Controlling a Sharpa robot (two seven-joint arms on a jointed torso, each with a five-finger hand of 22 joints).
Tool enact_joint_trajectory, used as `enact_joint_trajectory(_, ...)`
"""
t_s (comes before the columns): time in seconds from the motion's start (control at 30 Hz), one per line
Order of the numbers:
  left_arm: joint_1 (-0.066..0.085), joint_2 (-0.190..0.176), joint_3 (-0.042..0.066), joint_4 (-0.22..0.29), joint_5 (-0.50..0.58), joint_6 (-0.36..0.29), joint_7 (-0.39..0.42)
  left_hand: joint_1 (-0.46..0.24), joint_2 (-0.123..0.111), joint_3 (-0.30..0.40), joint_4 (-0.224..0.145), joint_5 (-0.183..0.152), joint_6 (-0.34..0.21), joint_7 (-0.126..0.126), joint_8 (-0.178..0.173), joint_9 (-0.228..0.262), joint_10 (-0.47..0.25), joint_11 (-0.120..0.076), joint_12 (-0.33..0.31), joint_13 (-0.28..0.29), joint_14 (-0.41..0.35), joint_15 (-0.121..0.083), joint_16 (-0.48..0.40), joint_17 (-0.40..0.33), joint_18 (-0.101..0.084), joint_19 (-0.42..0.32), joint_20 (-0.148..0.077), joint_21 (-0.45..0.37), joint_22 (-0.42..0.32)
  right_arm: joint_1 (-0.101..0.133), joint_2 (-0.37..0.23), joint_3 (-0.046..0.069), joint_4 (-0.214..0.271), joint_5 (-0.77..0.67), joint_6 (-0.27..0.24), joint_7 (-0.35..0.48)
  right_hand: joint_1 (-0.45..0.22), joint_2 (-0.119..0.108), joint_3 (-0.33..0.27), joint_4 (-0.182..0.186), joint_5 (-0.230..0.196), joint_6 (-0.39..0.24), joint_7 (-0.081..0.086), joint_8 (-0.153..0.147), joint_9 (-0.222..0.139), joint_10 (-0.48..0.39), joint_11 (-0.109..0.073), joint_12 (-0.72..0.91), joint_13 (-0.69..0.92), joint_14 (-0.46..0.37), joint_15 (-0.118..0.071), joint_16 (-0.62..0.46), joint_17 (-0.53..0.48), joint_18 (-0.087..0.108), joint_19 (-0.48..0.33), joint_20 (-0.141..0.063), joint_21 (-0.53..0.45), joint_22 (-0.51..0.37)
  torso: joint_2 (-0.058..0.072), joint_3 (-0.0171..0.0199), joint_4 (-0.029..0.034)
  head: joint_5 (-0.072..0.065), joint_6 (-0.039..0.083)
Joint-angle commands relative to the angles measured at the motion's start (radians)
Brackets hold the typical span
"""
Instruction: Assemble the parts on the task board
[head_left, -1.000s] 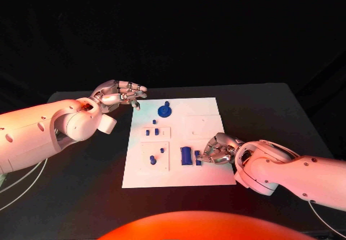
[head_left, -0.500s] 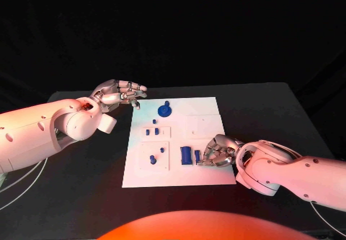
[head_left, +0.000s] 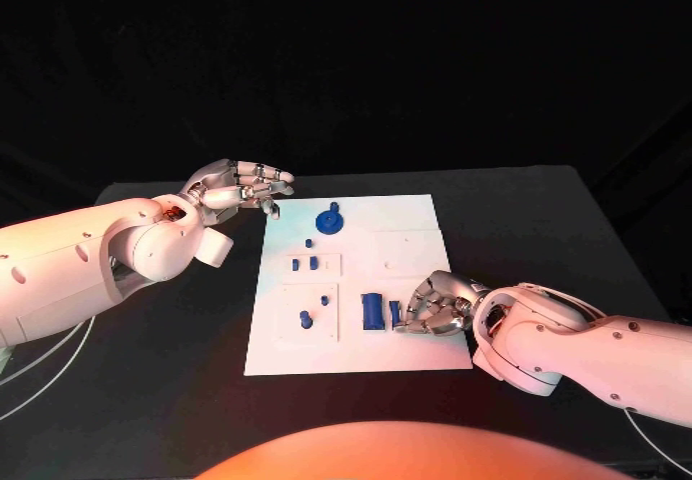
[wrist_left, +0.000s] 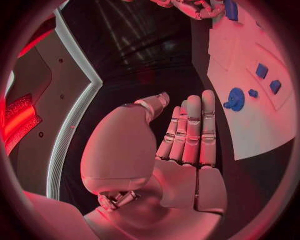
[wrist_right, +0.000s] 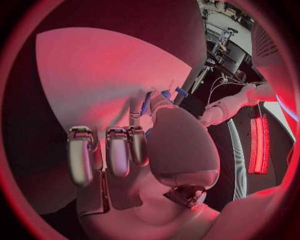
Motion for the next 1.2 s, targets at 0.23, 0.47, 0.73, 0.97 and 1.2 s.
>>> enact_joint_trajectory(0.23,0.0,0.004,0.001,-0.001,0.006,0.01,0.008,-0.003,0.002,-0.001,0.006,0.001,-0.006,0.011,0.004,-0.001,-0.006,0.001,0.007,-0.002,0.0,0.009,-0.004,0.002,0.015,0.005,0.001,-0.005,-0.001,0.032,-0.036,0.001,0.029,0.005,-0.047,0.089,-0.007,0.004,-0.021,0.0,0.011,-0.001,0.006,0.0,0.0,0.056,0.002,-0.011,0.208,0.083,-0.002,-0.009,0.159,-0.007,0.088,0.0,-0.021,0.243,-0.002,-0.0002,-0.0008,-0.001,0.006)
enact_joint_trajectory(0.47,0.0,0.009,0.001,-0.003,0.008,0.009,0.012,-0.003,0.002,-0.001,0.006,0.001,-0.006,0.011,0.004,-0.001,-0.006,0.001,0.007,-0.002,0.0,0.009,-0.004,0.002,0.015,0.005,0.001,-0.005,-0.001,0.044,-0.018,0.002,0.036,-0.041,-0.038,0.155,0.056,0.01,-0.026,-0.005,0.023,0.012,-0.001,0.015,0.005,0.065,-0.004,0.009,0.218,0.082,-0.006,-0.01,0.159,-0.007,0.088,-0.002,-0.02,0.244,-0.001,0.0003,-0.0002,-0.001,0.011)
enact_joint_trajectory(0.73,0.0,0.012,0.001,-0.004,0.009,0.01,0.013,-0.001,0.003,-0.002,0.009,0.001,-0.007,0.011,0.005,-0.002,-0.007,0.001,0.009,-0.002,0.0,0.009,-0.004,0.002,0.015,0.007,0.001,-0.008,-0.004,0.04,0.026,0.002,0.025,-0.133,-0.052,0.143,0.101,0.016,-0.022,-0.004,0.005,0.025,-0.012,0.03,0.01,0.079,-0.014,0.037,0.234,0.085,-0.014,-0.005,0.167,-0.013,0.095,-0.009,0.008,0.251,0.001,-0.0001,0.0007,0.0,0.016)
enact_joint_trajectory(0.97,-0.002,0.014,0.001,-0.005,0.018,-0.005,0.03,-0.001,0.002,-0.002,0.009,0.001,-0.007,0.011,0.005,-0.002,-0.007,0.001,0.009,-0.002,0.0,0.009,-0.005,0.002,0.015,0.008,0.001,-0.009,-0.004,0.048,0.026,0.005,-0.007,0.056,-0.183,0.287,0.099,0.021,-0.025,-0.003,0.046,-0.049,0.022,-0.02,-0.015,0.058,0.013,-0.004,0.212,0.076,0.005,-0.026,0.127,0.002,0.075,0.002,-0.075,0.23,-0.003,-0.0016,-0.0017,0.008,0.042)
enact_joint_trajectory(1.2,-0.017,0.033,0.001,-0.025,0.047,-0.06,0.07,-0.003,0.0,-0.005,0.014,0.001,-0.006,0.009,0.007,-0.003,-0.006,0.001,0.013,-0.002,-0.011,0.01,-0.01,0.001,0.014,0.002,0.002,-0.017,-0.009,0.085,0.057,0.014,-0.118,0.393,-0.183,0.584,0.123,0.031,-0.016,-0.007,0.052,-0.085,0.044,-0.052,-0.029,0.018,0.034,-0.073,0.176,0.061,0.024,-0.058,0.073,0.027,0.039,0.02,-0.211,0.194,-0.021,-0.006,-0.0031,0.013,0.085)
